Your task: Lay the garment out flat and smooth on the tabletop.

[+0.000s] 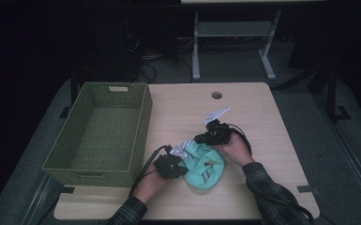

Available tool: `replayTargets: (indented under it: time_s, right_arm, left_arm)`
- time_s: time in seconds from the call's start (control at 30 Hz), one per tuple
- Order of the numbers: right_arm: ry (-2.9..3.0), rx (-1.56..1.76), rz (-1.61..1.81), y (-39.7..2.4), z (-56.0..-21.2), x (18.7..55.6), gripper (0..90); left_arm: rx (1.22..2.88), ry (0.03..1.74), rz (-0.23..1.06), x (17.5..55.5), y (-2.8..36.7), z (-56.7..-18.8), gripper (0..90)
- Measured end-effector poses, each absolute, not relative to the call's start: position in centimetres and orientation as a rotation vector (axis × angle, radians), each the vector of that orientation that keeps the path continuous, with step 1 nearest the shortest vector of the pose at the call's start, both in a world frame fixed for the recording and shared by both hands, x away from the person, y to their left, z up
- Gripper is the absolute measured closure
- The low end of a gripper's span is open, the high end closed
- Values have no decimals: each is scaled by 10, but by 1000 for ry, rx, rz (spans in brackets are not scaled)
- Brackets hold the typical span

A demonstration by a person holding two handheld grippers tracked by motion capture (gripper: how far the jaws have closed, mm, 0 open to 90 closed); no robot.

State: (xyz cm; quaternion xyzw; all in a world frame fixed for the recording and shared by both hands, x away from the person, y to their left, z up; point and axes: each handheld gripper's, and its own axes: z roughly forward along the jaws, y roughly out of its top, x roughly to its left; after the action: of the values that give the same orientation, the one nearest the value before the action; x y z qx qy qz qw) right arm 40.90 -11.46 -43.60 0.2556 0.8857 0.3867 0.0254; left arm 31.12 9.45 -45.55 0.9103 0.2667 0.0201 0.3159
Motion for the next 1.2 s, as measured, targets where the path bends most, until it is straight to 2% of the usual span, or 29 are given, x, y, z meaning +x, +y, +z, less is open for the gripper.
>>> replayTargets:
  time_s: [0.17, 0.7, 1.2]
  right_arm:
    - [2749, 798, 1173, -114, -439, 409, 891]
    - [2642, 835, 1197, -131, -417, 411, 900]
    - [2490, 976, 1159, -167, -400, 436, 900]
  left_arm:
    - [2405, 701, 53, 311, 95, -455, 893]
    - [2402, 701, 58, 311, 94, -455, 893]
    - [2406, 697, 50, 312, 95, -455, 893]
